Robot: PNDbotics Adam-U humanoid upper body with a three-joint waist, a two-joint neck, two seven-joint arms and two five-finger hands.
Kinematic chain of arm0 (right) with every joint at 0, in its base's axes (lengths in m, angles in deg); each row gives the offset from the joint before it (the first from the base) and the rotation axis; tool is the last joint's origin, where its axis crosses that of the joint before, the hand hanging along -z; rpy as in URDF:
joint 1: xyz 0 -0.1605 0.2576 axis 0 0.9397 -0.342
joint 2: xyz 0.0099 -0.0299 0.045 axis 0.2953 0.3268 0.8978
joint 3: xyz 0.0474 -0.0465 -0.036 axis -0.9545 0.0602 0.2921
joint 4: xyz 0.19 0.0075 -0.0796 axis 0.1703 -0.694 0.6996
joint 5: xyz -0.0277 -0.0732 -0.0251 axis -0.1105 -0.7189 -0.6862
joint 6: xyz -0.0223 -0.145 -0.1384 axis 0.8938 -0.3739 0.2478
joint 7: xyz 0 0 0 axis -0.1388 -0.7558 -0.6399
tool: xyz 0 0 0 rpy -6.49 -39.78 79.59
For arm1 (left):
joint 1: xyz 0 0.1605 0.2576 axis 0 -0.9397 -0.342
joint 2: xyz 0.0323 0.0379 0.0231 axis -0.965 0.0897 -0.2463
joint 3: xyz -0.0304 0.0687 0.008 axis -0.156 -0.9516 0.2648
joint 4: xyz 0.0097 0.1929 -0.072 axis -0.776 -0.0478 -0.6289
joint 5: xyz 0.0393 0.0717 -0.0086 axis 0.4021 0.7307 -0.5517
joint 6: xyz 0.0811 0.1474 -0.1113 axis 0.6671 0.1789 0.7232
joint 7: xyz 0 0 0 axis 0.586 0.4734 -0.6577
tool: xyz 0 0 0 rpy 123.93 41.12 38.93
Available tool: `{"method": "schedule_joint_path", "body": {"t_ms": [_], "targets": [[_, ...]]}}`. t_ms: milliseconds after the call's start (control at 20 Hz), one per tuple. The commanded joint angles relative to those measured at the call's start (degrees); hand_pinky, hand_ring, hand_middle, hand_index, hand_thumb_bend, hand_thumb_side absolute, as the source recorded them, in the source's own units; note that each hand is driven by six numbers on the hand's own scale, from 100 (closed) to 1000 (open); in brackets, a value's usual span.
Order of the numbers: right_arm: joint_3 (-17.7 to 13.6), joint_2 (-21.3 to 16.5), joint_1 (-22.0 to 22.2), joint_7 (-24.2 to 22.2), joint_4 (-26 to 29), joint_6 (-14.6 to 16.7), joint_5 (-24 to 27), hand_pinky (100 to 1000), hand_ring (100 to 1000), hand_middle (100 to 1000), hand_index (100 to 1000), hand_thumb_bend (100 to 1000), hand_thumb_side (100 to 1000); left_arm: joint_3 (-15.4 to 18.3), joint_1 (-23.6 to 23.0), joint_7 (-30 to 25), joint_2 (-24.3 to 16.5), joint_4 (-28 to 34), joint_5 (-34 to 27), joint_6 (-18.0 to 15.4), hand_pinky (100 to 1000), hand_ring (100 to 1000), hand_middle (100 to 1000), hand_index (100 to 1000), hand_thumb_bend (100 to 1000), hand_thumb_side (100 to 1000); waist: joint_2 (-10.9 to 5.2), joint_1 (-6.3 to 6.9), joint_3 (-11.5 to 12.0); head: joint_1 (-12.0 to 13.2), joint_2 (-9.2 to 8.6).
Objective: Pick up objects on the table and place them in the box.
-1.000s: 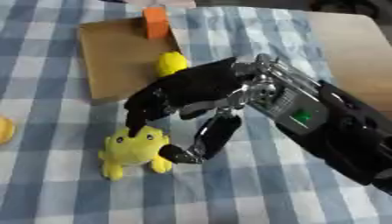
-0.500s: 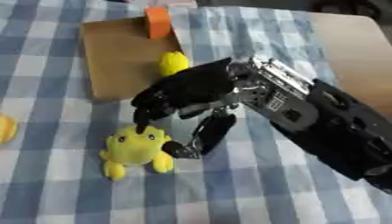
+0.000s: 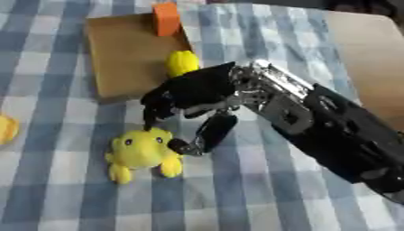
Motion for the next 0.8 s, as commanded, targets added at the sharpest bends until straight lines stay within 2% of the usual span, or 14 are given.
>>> {"method": "schedule_joint_path", "body": {"t_ms": [50, 250, 400, 800], "targets": [[-0.10, -0.26, -1.12, 0.75, -0.67, 0.34, -0.19, 940, 1000, 851, 1000, 100, 657, 0.28, 0.73, -0.14, -0.84, 1.19, -0.01, 0.05, 985, 760, 708, 846, 100, 648, -0.91, 0.28, 0.19, -0.28, -0.57], [0.14, 0.17, -1.27, 0.27, -0.23, 0.56, 1.34, 943, 1000, 850, 1000, 100, 695, 0.27, 0.83, -0.21, -0.84, 1.19, 0.02, 0.02, 985, 759, 707, 846, 100, 648, -0.69, 0.22, 0.39, -0.19, -0.43], [-0.32, -0.14, -1.06, -0.55, 2.32, 0.02, 3.98, 943, 1000, 847, 1000, 100, 671, 0.30, 0.74, -0.19, -0.83, 1.19, 0.10, 0.06, 985, 759, 707, 845, 100, 649, -0.67, 0.14, 0.27, 0.06, -0.31], [-1.31, -1.08, -1.19, -3.90, 9.34, -3.53, 11.90, 944, 1000, 841, 1000, 100, 658, 0.34, 0.76, -0.10, -0.97, 1.19, 0.10, 0.01, 984, 759, 704, 843, 100, 645, -0.94, 0.13, 0.18, 0.20, -0.15]]}}
